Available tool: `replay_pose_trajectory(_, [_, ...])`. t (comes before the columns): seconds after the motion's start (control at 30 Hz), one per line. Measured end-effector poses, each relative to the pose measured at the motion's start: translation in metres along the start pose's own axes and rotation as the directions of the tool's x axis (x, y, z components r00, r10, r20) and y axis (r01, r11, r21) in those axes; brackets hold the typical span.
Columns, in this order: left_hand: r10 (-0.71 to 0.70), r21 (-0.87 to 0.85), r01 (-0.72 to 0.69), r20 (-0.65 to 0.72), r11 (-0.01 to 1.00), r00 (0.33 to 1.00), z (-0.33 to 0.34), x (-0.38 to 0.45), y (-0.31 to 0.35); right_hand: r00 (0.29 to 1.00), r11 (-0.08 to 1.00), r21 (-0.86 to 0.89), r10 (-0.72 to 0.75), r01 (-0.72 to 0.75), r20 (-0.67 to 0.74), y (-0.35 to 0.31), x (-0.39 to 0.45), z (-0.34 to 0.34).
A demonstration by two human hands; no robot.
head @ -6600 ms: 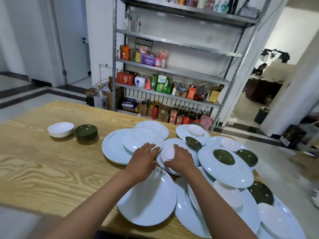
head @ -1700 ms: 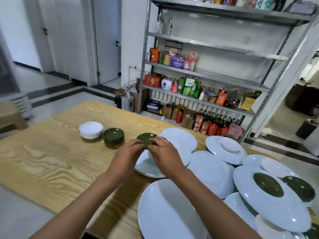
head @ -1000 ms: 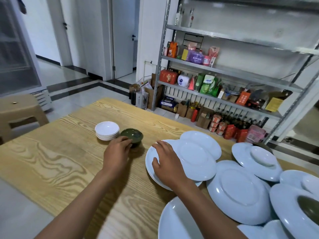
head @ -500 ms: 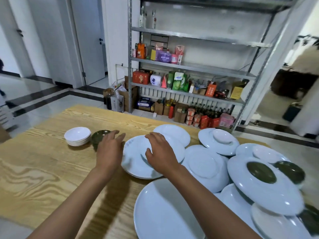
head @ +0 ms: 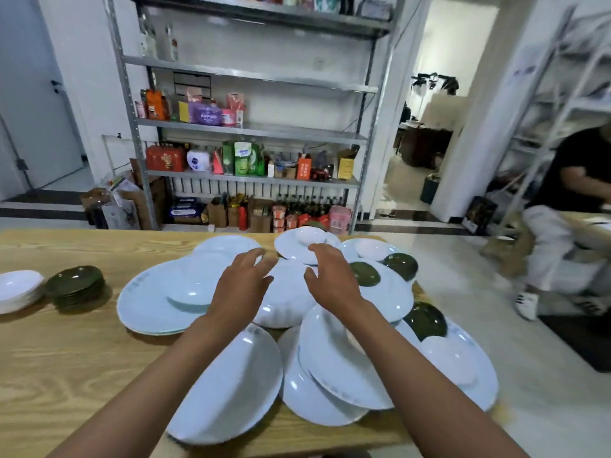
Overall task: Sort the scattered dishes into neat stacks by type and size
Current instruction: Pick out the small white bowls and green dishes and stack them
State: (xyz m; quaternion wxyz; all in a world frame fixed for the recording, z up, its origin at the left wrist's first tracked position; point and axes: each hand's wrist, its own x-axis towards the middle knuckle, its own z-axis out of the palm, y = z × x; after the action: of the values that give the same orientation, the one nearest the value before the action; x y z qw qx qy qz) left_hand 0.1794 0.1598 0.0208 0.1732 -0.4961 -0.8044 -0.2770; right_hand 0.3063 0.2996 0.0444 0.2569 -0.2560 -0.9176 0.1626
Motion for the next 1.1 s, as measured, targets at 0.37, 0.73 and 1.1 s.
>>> replay_pose_trajectory(0.37, [0.256, -0.294, -0.202, 0.156, 0.934, 0.954, 0.039, -0.026, 0.106, 0.957, 0.955, 0.065, 0.291, -0.29, -0.015, 0.089, -0.091, -0.043])
replay_pose_trajectory(0.73, [0.148, -0.431, -0.052, 0.192, 0.901, 0.97, 0.057, -0.072, 0.133, 0.954, 0.96, 0.013, 0.276, -0.279, 0.113, 0.083, -0.16, -0.043])
replay_pose_trajectory(1.1, [0.12, -0.463, -0.025, 0.175, 0.886, 0.977, 0.046, -0.075, 0.122, 0.948, 0.946, -0.081, 0.318, -0.315, 0.031, 0.078, -0.163, -0.035])
